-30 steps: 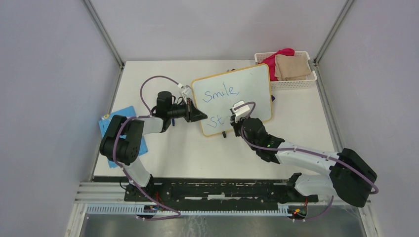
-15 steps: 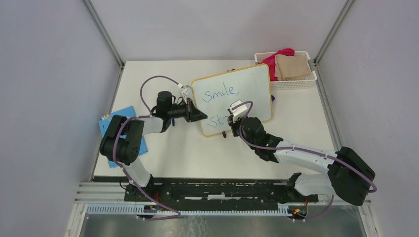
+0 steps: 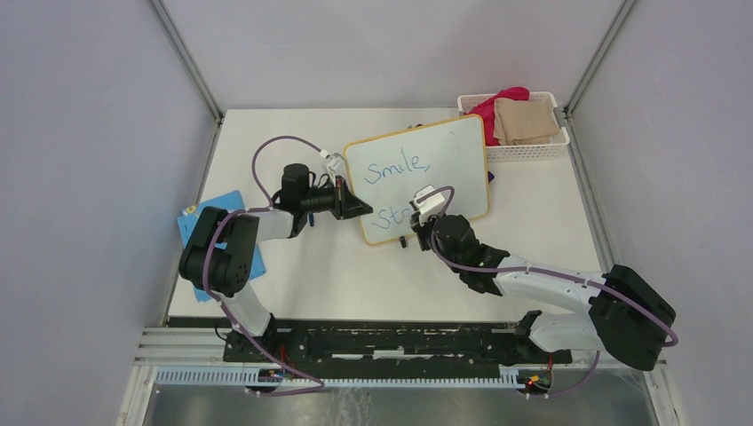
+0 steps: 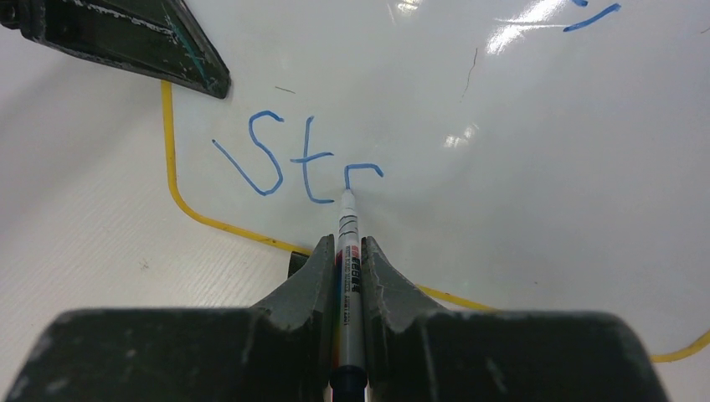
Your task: Write a sentence on the whiteboard
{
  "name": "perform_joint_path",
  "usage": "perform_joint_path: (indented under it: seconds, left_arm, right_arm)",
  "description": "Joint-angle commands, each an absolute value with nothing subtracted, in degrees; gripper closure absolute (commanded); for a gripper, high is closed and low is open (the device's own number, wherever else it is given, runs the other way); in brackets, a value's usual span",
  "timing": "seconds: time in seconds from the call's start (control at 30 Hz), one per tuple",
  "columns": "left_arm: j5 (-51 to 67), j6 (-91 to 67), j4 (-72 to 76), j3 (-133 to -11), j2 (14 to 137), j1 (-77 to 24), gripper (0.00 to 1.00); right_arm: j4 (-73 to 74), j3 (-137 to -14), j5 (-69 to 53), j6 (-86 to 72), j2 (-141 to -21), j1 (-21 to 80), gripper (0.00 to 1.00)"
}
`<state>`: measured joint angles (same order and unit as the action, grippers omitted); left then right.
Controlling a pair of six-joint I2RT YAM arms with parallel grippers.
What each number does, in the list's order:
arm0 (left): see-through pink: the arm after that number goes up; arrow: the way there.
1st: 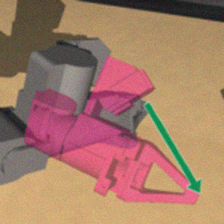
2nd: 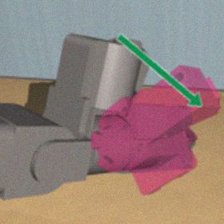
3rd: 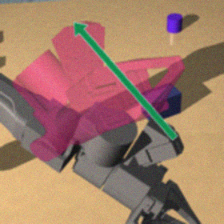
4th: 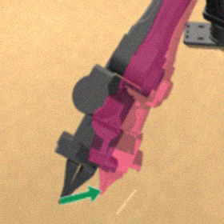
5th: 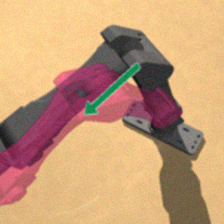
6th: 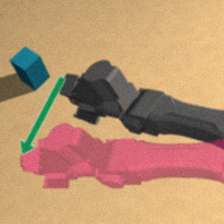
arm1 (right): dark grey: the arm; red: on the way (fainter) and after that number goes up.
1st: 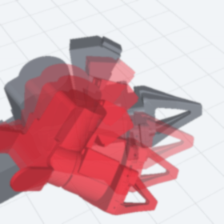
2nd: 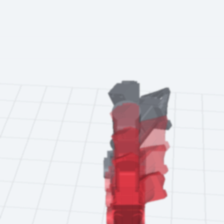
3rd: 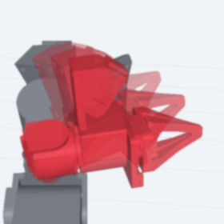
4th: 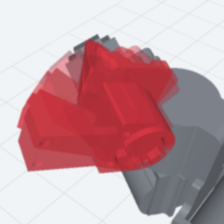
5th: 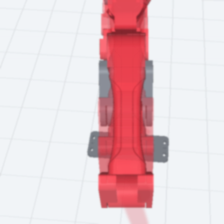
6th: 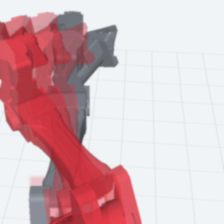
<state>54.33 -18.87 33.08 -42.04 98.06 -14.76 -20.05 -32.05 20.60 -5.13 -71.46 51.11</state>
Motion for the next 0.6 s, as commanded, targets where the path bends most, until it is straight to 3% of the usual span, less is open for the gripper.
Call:
perform_joint_path:
  seconds: [0.0, 0.57]
  left_arm:
    - [49.31, -16.04, 29.53, -42.54, 97.73, -14.94, 0.98]
    - [49.22, -15.89, 29.31, -42.6, 97.74, -15.03, 0.98]
  right_arm:
    - [-20.58, -30.54, 22.59, -5.17, -69.99, 51.04, 1.0]
    - [-19.88, -33.78, 25.07, -4.63, -69.17, 49.59, 1.0]
